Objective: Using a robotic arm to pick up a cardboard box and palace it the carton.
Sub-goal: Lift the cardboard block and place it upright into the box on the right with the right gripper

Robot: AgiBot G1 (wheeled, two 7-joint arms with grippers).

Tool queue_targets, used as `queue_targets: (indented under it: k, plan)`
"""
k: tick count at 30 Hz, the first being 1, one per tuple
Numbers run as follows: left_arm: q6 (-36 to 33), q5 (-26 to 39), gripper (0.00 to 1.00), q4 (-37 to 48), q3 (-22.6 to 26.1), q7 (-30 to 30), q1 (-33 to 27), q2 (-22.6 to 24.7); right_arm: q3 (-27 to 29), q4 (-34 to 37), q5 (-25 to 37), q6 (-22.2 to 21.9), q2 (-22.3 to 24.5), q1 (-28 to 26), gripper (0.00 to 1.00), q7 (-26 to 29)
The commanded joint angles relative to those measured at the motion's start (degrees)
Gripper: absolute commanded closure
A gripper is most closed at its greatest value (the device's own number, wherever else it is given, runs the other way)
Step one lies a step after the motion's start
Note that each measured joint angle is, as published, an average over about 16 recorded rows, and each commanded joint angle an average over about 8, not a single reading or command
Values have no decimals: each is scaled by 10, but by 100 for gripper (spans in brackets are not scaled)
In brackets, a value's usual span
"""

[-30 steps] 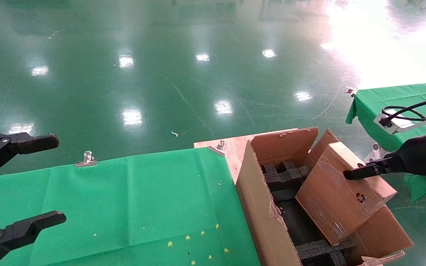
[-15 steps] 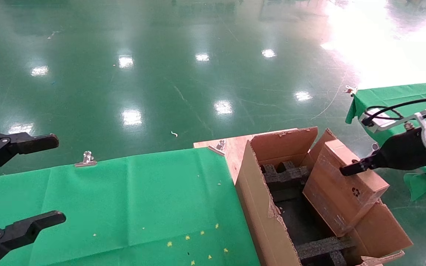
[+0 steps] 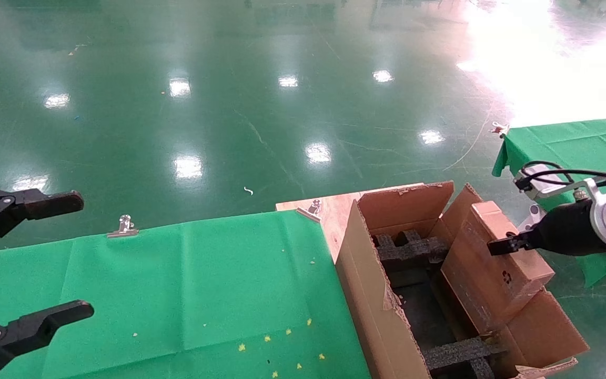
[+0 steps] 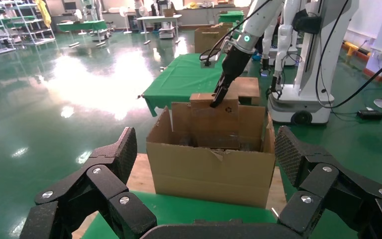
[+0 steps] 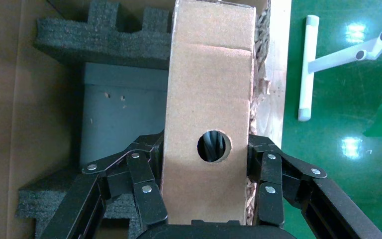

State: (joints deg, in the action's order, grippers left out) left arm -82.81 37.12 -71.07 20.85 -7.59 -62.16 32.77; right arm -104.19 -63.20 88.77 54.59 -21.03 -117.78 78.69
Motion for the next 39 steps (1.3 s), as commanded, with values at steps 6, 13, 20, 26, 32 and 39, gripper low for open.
queue_targets:
  k: [6,13,20,26,32,39]
  plan:
    - [0,0,0,0,0,0,0,0,-14,-43,42,-29,11,14,100,75]
    - [0,0,0,0,0,0,0,0,-27,-29,48,-68,1,50,100,104]
    - [0,0,0,0,0,0,0,0,-33,-7,37,-91,-14,78,100,104]
    - [0,0,0,0,0,0,0,0,-36,12,26,-107,-31,99,100,99]
    - [0,0,0,0,0,0,0,0,-42,36,23,-126,-52,123,100,92]
    - [0,0,0,0,0,0,0,0,-48,67,17,-149,-79,156,100,81]
